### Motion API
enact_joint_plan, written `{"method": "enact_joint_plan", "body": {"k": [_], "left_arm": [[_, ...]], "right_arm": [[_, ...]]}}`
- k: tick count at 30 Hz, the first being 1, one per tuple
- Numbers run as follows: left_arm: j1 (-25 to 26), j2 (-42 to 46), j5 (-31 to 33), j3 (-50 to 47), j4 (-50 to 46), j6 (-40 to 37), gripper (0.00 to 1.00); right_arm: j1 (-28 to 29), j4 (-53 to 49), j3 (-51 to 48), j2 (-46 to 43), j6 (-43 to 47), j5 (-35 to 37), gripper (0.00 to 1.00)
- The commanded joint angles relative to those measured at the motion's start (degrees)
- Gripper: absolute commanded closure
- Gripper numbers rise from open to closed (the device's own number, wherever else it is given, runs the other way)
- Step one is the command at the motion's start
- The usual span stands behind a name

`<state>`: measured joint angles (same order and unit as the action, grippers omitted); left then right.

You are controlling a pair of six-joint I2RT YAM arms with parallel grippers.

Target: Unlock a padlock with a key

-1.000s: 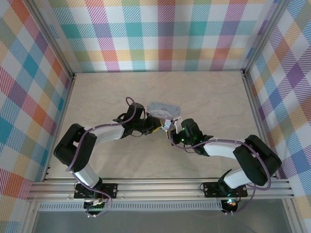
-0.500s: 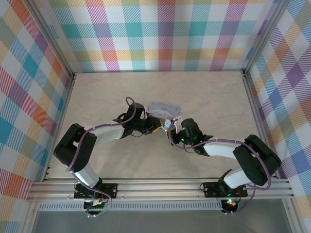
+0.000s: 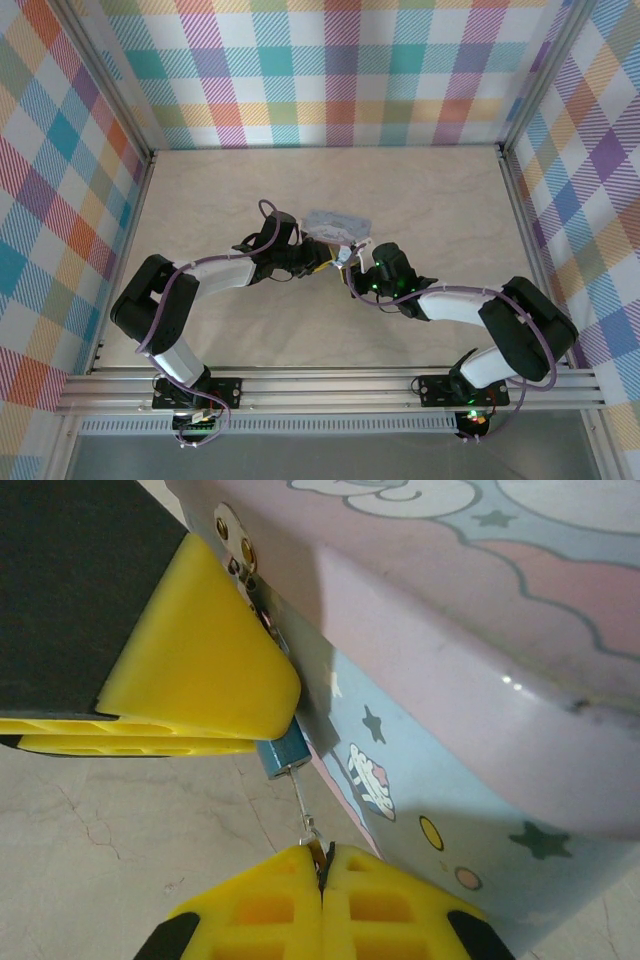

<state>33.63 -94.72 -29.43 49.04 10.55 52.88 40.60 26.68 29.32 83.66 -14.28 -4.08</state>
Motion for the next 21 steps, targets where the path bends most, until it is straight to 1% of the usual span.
{"method": "enact_joint_plan", "body": {"k": [1,11,19,21], "left_arm": [[0.4,1.2,-3.1,1.6,-0.3,-0.7,0.80],[0.3,1.8,-3.2,1.7,-1.8,-1.0,0.80],[0.4,2.0,-3.3,2.1,-2.6,-0.9,0.80],[0.4,2.1,-3.3,2.1,-2.7,-0.7,0.80]], "right_arm": [[0.4,5.1,2.1,1.4,-0.4,-0.1,0.99],[0.3,7.1,3.4,3.2,2.1,1.3,0.99],[0.3,9.0,3.2,5.1,4.9,3.8,0.99],[0.3,11.7,3.0,5.4,5.6,4.2,0.99]]}}
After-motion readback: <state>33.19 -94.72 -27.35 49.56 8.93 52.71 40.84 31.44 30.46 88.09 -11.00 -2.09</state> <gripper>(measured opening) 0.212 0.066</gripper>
